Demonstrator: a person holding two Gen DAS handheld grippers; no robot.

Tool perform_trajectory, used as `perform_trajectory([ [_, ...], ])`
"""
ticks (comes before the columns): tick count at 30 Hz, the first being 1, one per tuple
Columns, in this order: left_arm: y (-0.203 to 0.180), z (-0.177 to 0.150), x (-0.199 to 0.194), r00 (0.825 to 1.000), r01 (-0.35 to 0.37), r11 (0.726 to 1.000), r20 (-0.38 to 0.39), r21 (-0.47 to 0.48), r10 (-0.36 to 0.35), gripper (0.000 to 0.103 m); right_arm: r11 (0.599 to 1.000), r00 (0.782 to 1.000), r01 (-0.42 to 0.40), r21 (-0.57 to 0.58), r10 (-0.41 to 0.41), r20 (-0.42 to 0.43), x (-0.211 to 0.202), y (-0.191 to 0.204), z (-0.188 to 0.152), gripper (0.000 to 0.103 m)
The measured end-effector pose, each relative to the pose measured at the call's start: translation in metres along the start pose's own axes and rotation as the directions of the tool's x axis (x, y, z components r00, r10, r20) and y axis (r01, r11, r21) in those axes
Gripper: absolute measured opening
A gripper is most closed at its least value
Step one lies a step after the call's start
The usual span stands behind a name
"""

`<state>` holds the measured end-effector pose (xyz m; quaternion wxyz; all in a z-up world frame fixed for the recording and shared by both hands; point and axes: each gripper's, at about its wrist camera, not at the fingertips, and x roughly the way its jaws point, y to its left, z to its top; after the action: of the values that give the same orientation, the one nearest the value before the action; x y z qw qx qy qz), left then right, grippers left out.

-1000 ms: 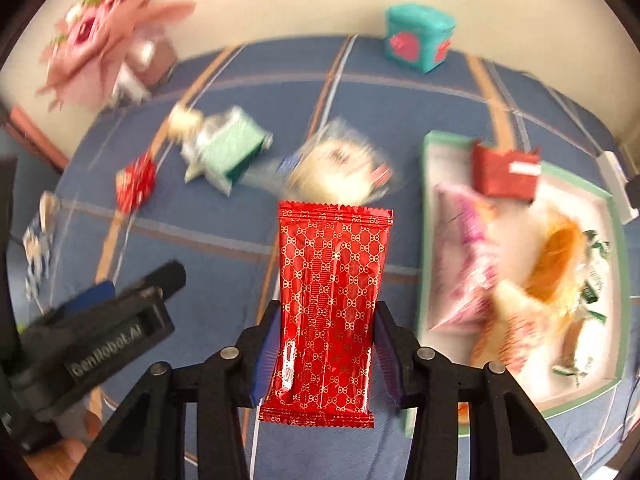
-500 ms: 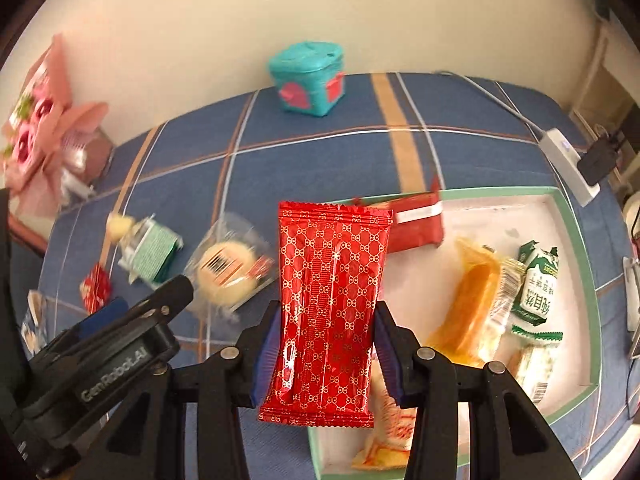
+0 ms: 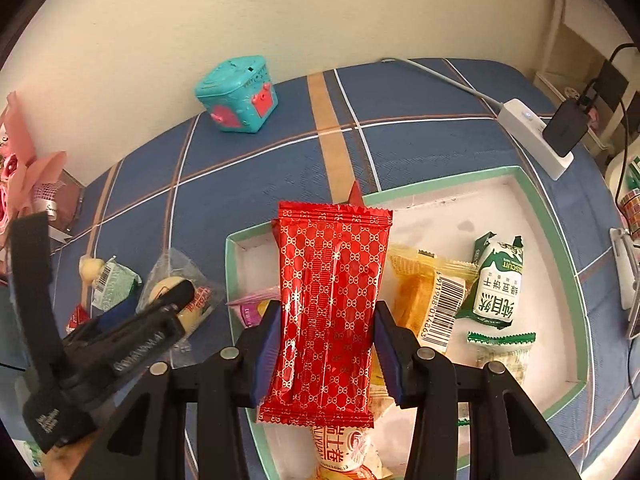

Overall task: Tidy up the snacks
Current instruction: 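Grasp the red patterned packet with the right gripper while the left gripper grasps the wrapped bun, then carry the red packet over the tray with the right gripper while the left gripper carries the bun there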

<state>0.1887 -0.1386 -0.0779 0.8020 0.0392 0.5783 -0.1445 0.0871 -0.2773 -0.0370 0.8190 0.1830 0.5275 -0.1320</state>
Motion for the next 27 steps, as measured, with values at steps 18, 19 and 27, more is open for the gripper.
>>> perform_trajectory([
  [18,0.021,-0.009,-0.001,0.998,0.062,0.998,0.013,-0.025,-0.062,0.057,1.000,1.000,-0.010,-0.002,0.010,-0.007,0.002,0.000,-0.002,0.047],
  [19,0.023,-0.008,-0.006,0.997,0.068,0.997,0.024,-0.029,-0.067,0.057,1.000,1.000,-0.013,0.000,0.013,-0.002,0.000,0.000,-0.002,0.047],
  [27,0.004,-0.006,-0.048,0.988,0.114,0.993,0.107,0.015,-0.115,0.057,0.999,1.000,-0.012,0.033,0.012,0.004,-0.004,-0.014,0.001,0.047],
])
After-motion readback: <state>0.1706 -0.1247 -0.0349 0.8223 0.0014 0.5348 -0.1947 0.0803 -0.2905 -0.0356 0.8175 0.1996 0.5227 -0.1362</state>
